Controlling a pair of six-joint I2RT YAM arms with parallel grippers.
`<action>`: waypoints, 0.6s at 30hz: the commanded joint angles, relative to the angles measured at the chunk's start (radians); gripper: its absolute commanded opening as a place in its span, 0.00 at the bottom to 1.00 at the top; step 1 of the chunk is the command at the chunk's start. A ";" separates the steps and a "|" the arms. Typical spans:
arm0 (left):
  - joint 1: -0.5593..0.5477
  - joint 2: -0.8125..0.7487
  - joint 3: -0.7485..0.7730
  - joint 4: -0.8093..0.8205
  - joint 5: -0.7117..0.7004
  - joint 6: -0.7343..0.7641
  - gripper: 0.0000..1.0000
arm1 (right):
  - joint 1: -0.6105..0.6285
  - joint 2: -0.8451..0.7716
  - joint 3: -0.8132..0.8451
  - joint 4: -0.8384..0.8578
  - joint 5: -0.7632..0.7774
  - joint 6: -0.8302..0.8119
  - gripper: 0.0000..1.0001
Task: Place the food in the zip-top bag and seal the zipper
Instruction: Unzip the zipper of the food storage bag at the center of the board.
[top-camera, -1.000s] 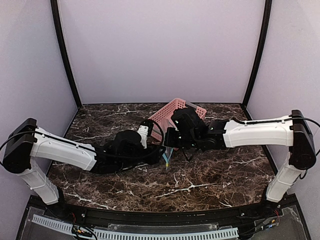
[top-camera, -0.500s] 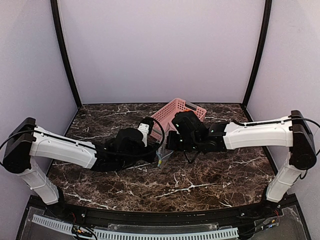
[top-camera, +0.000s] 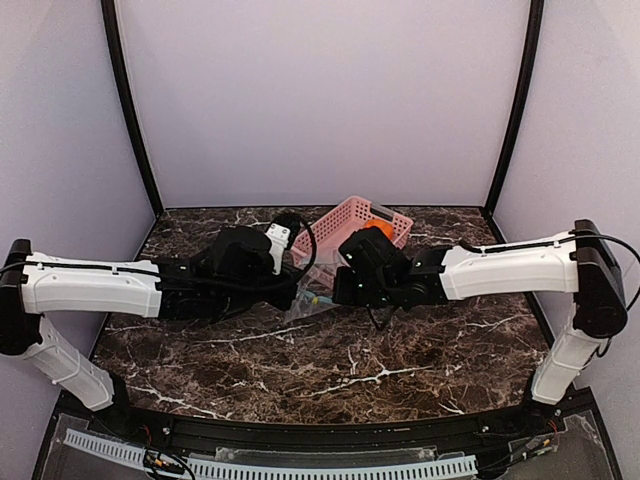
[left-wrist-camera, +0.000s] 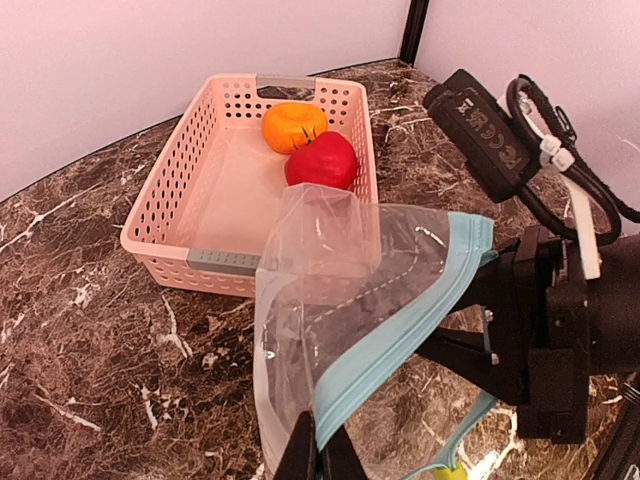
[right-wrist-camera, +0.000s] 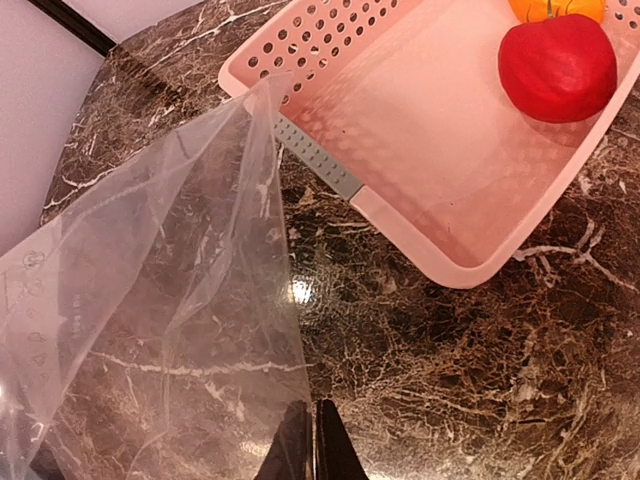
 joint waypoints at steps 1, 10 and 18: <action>0.061 -0.055 0.026 -0.232 0.128 0.031 0.01 | -0.008 0.057 0.051 -0.015 -0.015 -0.023 0.06; 0.185 -0.037 0.116 -0.439 0.331 0.144 0.01 | -0.008 -0.058 0.019 0.228 -0.399 -0.344 0.61; 0.309 -0.007 0.168 -0.512 0.433 0.245 0.01 | -0.008 -0.223 -0.038 0.155 -0.519 -0.436 0.77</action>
